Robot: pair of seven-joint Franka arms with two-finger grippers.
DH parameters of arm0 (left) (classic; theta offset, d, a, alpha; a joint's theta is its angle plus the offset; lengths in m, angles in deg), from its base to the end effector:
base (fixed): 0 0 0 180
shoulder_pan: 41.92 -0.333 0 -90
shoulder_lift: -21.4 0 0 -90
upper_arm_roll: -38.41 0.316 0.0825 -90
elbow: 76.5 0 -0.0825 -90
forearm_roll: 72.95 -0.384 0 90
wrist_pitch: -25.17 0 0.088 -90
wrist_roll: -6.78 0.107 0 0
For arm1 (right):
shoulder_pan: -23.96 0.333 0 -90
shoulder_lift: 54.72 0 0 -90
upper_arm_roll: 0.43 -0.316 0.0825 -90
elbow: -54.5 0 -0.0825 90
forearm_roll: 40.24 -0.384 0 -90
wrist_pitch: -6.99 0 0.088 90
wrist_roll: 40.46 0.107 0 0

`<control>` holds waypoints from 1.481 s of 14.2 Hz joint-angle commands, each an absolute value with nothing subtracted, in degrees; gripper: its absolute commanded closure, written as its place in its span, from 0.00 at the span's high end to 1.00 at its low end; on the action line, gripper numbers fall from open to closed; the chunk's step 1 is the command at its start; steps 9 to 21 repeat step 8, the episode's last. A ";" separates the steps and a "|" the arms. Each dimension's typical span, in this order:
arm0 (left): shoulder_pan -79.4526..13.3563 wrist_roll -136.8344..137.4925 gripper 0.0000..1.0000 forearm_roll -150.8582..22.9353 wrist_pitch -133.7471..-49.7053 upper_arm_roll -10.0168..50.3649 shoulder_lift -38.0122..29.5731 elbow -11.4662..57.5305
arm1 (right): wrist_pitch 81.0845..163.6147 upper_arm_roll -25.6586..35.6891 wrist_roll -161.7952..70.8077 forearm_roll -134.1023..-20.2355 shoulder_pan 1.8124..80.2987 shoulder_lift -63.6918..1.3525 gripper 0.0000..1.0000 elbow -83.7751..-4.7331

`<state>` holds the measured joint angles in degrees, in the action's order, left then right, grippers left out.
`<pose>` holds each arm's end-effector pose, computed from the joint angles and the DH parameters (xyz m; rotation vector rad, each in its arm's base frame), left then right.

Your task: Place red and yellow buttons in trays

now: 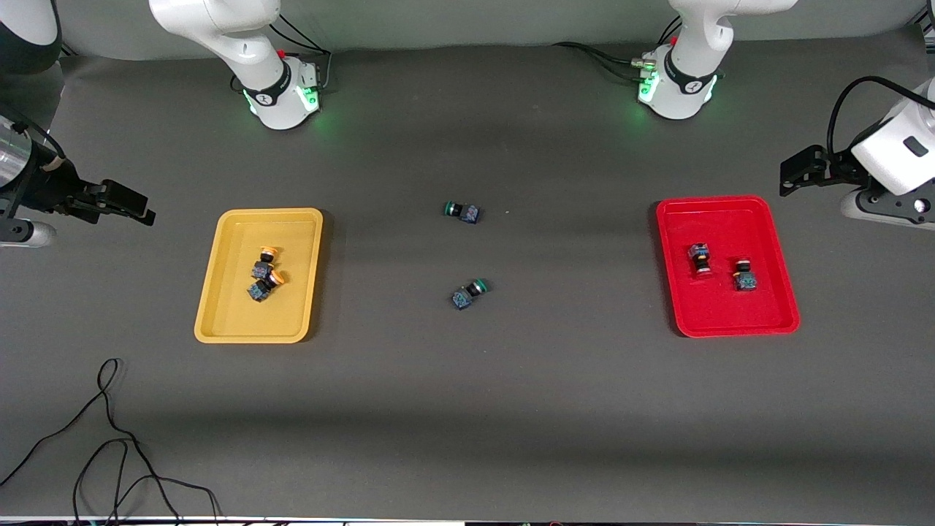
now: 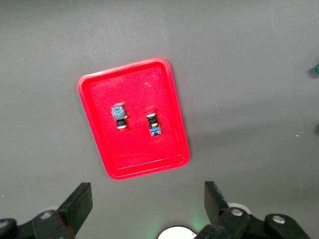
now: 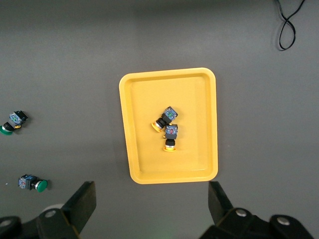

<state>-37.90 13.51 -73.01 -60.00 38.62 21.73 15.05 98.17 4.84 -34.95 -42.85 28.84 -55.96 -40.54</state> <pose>0.5414 -0.0359 0.6081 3.1223 -0.2879 -0.1657 0.5473 0.0006 0.5967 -3.0910 0.1623 0.0741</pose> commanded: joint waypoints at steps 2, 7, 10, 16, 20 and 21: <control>-37.18 12.85 1.00 -72.16 -58.76 39.64 21.67 14.02 | 97.79 4.40 -36.68 -41.56 28.35 -57.01 1.00 -40.77; -37.18 12.58 1.00 -72.25 -58.59 39.64 21.75 14.02 | 96.64 3.17 -36.42 -40.67 28.26 -56.66 1.00 -40.51; -37.26 12.41 1.00 -72.16 -58.59 39.73 21.84 14.02 | 96.64 3.17 -36.59 -40.67 28.26 -56.66 1.00 -40.42; -37.26 12.41 1.00 -72.16 -58.59 39.73 21.84 14.02 | 96.64 3.17 -36.59 -40.67 28.26 -56.66 1.00 -40.42; -37.26 12.41 1.00 -72.16 -58.59 39.73 21.84 14.02 | 96.64 3.17 -36.59 -40.67 28.26 -56.66 1.00 -40.42; -37.26 12.41 1.00 -72.16 -58.59 39.73 21.84 14.02 | 96.64 3.17 -36.59 -40.67 28.26 -56.66 1.00 -40.42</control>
